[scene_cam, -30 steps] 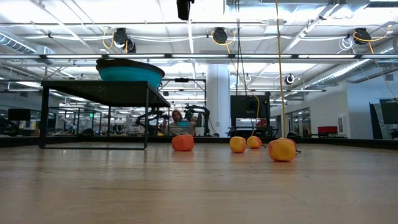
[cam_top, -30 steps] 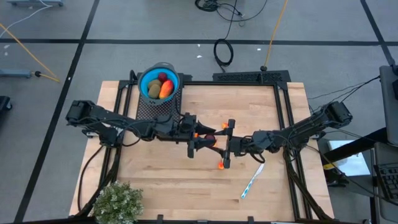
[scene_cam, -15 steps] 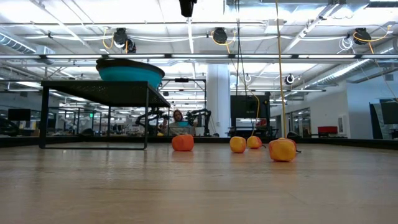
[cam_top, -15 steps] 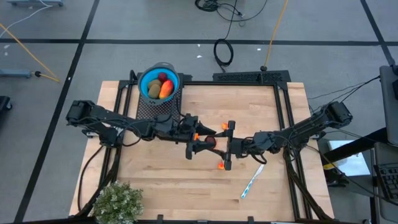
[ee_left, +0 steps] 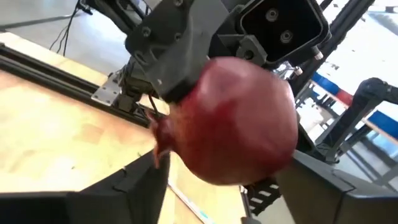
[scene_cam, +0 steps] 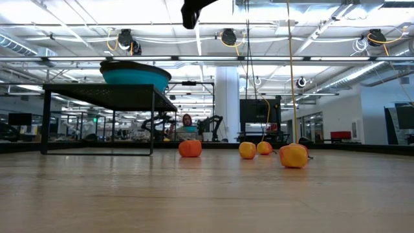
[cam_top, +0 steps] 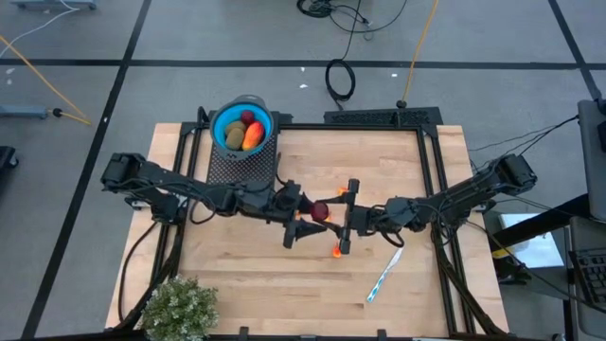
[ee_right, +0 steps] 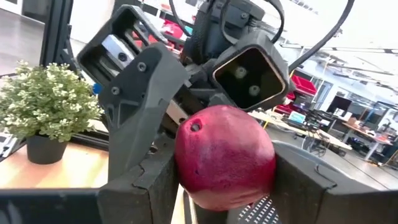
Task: Pick & Place Fruit
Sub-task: Put the pomegranate into the blue strainer bowl on the shelf
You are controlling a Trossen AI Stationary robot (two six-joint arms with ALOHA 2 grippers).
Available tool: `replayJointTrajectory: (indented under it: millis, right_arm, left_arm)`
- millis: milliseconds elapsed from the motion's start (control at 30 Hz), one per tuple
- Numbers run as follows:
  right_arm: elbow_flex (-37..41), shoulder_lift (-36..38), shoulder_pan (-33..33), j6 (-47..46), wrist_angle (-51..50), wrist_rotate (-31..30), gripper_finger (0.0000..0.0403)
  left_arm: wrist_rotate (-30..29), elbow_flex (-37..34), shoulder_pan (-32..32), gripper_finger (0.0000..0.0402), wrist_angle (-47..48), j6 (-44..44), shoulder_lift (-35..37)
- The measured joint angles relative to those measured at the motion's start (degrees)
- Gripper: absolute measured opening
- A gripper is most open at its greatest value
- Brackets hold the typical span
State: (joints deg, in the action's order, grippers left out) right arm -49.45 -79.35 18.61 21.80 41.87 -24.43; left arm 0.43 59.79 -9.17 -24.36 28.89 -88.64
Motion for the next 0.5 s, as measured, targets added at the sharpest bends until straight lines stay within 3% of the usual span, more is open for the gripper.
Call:
replayJointTrajectory:
  millis: [233,500]
  right_arm:
    - [0.0,0.1,0.1,0.0,0.5,0.3,0.0201]
    - [0.0,0.0,0.0,0.0,-0.1,0.0,0.0201]
  left_arm:
    - [3.2,-0.1,0.1,0.0216,-4.8,0.2,0.0]
    - [1.6,-0.1,0.8,0.0252,-2.7,0.1,0.4]
